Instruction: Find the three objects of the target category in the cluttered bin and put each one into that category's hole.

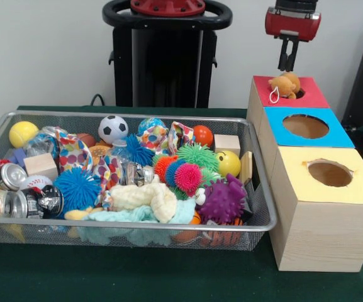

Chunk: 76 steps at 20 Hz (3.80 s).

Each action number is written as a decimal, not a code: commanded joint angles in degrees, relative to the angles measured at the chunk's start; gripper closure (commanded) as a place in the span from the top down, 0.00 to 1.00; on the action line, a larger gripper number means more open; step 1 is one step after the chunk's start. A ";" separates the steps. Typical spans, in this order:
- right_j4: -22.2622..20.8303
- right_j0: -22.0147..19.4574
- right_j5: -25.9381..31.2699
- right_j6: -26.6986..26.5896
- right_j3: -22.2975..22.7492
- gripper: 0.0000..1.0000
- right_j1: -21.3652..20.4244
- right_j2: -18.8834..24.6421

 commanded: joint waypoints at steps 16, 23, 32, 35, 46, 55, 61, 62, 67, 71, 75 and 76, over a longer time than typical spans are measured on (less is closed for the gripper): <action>1.15 -3.31 -7.85 13.98 -2.14 0.00 5.50 6.21; 3.15 -0.70 -3.53 12.58 -2.57 0.00 3.28 3.24; 3.24 -1.41 -8.34 13.77 -4.52 0.00 7.86 5.07; 3.55 -1.05 -11.07 14.36 -5.60 0.00 10.41 5.13; 3.09 -2.49 -16.38 15.01 -7.98 0.00 15.26 6.92; 1.82 -4.92 -19.01 14.00 -9.84 0.00 17.20 8.00; 2.79 -4.59 -18.39 13.34 -9.75 0.00 16.72 7.84; 2.94 -4.41 -17.76 13.30 -9.32 0.00 16.02 7.75; 2.63 -4.62 -15.96 12.85 -8.48 0.00 14.18 7.73; 4.70 -2.13 -8.77 11.05 -6.93 0.00 8.37 4.93; 5.40 0.24 -1.24 10.12 -6.58 0.00 3.45 1.71; 5.26 0.82 0.75 10.08 -6.78 0.00 2.44 0.80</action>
